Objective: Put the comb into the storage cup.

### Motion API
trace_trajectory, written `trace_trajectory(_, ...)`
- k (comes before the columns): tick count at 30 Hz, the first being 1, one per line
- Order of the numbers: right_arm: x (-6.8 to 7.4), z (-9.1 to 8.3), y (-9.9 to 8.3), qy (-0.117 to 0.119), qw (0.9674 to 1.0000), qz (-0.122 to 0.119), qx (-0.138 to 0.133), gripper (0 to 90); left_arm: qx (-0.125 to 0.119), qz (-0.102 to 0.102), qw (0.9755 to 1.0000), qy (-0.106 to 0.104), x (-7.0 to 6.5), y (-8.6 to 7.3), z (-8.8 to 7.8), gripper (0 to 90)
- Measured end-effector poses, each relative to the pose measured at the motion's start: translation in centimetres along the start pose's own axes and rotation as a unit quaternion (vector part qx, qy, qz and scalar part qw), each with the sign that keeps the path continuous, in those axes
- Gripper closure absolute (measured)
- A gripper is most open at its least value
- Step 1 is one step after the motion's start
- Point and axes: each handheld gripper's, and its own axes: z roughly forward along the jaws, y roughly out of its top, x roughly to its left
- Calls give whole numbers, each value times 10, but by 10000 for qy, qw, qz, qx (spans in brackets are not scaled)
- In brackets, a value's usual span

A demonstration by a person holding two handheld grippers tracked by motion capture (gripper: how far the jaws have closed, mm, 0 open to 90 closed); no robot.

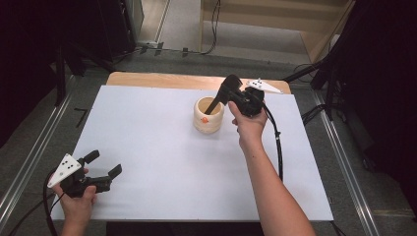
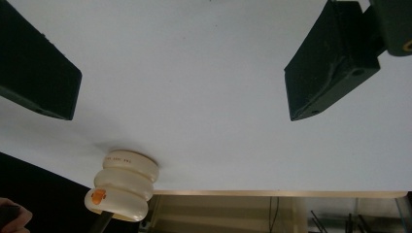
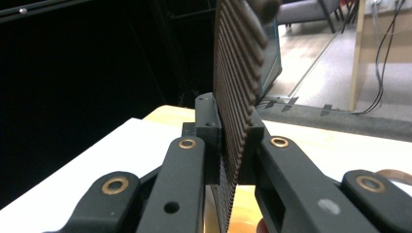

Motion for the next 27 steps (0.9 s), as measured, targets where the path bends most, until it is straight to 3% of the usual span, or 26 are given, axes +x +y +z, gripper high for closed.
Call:
trace_trajectory(10,2,8,-8,-44,9998,40,189,826,2,-1,10000,-4,0,0,0,0)
trace_trajectory(27,-6,21,-21,-106,9987,319,389,826,-17,-16,10000,-23,1,0,0,0)
